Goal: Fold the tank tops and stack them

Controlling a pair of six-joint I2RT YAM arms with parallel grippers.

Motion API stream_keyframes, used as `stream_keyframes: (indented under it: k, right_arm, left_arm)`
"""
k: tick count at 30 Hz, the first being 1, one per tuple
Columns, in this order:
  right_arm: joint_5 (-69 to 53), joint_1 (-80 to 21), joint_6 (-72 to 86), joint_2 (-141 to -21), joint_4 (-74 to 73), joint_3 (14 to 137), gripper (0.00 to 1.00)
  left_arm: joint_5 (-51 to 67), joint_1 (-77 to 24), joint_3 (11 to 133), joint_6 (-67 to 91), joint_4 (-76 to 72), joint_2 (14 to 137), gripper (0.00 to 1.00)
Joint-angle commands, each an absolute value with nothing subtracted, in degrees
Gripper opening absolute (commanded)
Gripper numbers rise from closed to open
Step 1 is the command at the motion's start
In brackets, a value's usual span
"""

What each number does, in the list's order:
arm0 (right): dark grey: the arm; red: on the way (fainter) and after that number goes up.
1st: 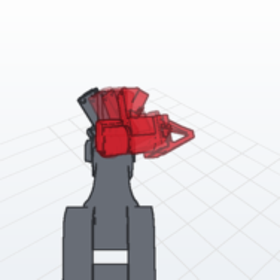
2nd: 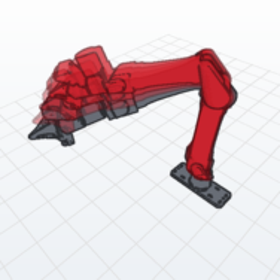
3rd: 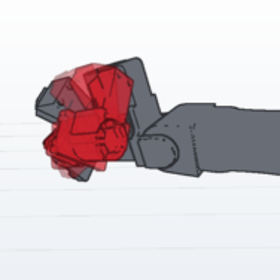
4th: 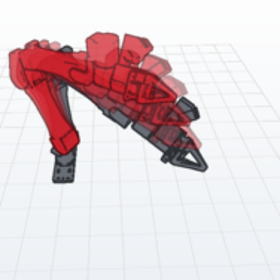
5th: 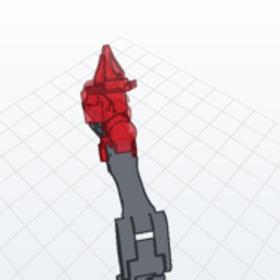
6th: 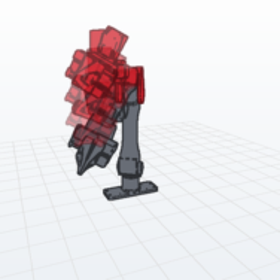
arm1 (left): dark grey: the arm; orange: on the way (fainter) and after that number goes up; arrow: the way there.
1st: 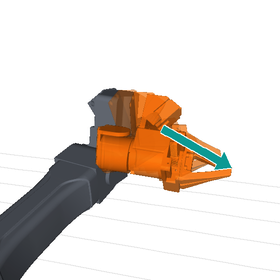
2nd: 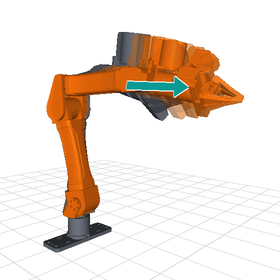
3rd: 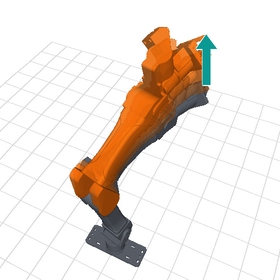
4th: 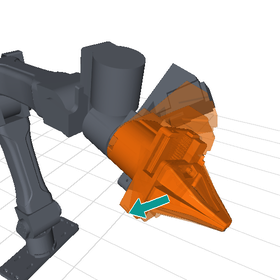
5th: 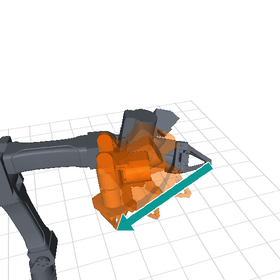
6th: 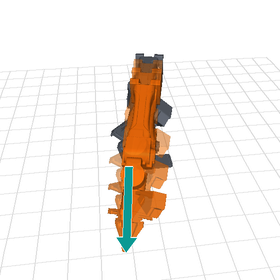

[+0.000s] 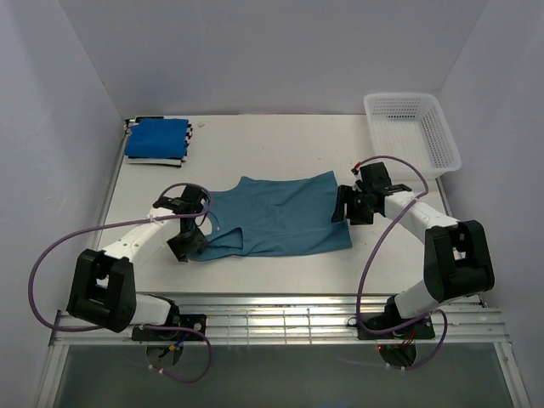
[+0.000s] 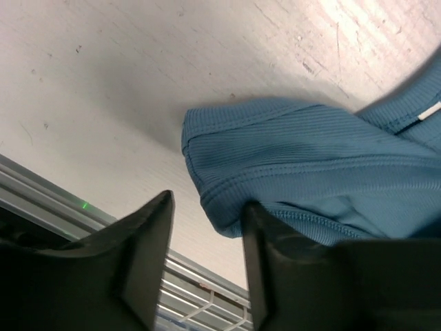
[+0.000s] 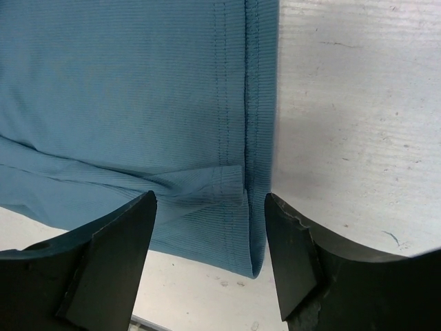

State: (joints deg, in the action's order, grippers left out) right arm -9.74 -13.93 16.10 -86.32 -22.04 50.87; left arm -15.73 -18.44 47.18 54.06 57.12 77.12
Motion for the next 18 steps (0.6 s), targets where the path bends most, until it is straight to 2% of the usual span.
stream_keyframes:
  k: [1,2,4,5,6,8,9,14,18]
  right_arm:
    - [-9.3,-14.4,16.2,-87.4,-20.2,51.7,0.70]
    - [-9.3,-14.4,16.3,-87.6,-20.1,51.8,0.69]
    - [-9.1,-14.5,16.8,-88.3,-20.2,51.9,0.66]
    - [-8.9,-14.5,16.9,-88.6,-20.1,51.9,0.63]
    - [-8.9,-14.6,17.0,-88.9,-20.2,52.0,0.55]
    - [-8.7,-14.7,17.7,-88.9,-19.8,51.9,0.48]
    - [-8.6,-14.8,17.9,-88.6,-19.6,51.8,0.39]
    - [-5.5,-14.7,19.8,-87.8,-19.9,52.2,0.16]
    - [-2.6,-14.7,20.9,-87.8,-20.8,53.0,0.08]
  left_arm:
    - [-17.3,-17.8,47.6,53.9,54.7,77.8,0.51]
    - [-17.4,-17.6,48.0,53.9,54.6,78.0,0.43]
    - [-17.6,-17.3,48.4,53.7,54.5,78.3,0.34]
    - [-17.8,-17.2,48.9,53.7,54.5,78.3,0.23]
    - [-17.9,-17.1,49.1,53.5,54.5,78.4,0.19]
    - [-17.8,-16.9,49.9,53.3,54.4,78.7,0.10]
    - [-17.3,-16.9,50.7,53.0,54.4,79.2,0.08]
    - [-16.2,-16.5,52.9,52.2,54.8,81.0,0.02]
    - [-15.4,-15.5,54.9,51.9,55.3,82.8,0.00]
